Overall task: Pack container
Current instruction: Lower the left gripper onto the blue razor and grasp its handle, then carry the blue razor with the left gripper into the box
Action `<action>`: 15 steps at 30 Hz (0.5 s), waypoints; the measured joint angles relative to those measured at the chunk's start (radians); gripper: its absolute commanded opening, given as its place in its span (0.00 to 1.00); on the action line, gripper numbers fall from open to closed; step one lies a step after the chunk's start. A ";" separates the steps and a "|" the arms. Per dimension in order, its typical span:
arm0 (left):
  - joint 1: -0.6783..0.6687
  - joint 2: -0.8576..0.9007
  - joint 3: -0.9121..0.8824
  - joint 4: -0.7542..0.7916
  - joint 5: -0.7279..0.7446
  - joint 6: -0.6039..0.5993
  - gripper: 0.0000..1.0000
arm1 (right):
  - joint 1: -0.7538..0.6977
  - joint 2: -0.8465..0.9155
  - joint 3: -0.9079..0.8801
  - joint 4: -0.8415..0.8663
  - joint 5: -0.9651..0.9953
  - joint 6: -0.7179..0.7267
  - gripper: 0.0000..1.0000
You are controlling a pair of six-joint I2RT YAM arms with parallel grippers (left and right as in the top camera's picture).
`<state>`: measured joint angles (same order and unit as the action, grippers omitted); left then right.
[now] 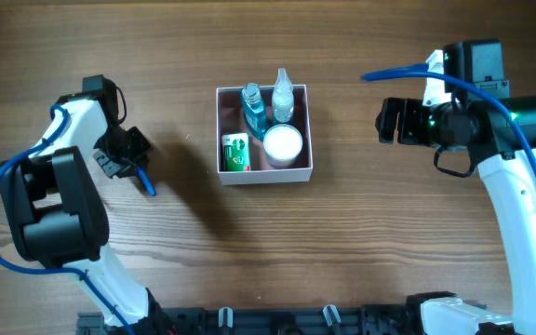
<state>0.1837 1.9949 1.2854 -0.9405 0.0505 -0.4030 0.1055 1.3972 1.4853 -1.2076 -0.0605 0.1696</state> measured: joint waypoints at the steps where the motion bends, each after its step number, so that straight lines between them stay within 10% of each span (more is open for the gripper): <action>1: 0.000 0.000 0.000 0.000 0.000 0.000 0.17 | 0.000 0.000 0.000 0.000 0.000 0.000 1.00; 15: -0.015 -0.040 -0.009 -0.038 0.004 0.001 0.04 | 0.000 0.000 0.000 0.001 0.000 0.000 1.00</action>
<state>0.1688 1.9553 1.2766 -0.9787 0.0544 -0.4019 0.1055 1.3972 1.4853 -1.2068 -0.0605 0.1696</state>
